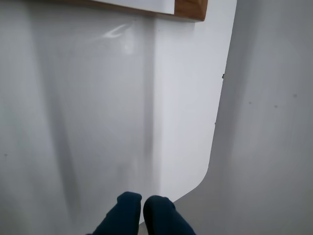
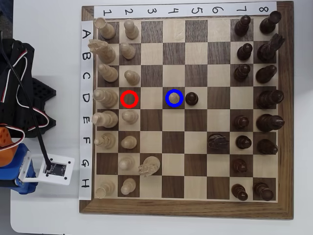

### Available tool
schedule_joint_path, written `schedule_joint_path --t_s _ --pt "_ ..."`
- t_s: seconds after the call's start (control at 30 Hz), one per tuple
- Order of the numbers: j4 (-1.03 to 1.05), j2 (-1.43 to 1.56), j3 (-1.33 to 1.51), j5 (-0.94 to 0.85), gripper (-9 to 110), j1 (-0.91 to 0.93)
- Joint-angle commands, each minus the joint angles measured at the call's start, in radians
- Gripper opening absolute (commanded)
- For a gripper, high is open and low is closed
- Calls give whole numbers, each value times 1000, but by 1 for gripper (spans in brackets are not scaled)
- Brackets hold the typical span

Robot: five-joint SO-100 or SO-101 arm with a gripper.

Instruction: Move the piece to destination

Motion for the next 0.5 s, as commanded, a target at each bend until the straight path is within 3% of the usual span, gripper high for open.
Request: schedule_joint_path --t_s 0.0,0.13,0.47 --pt "-5 60 -18 35 0 31" --pt "-5 60 -18 -32 0 -44" --pt "-5 60 -18 12 0 6"
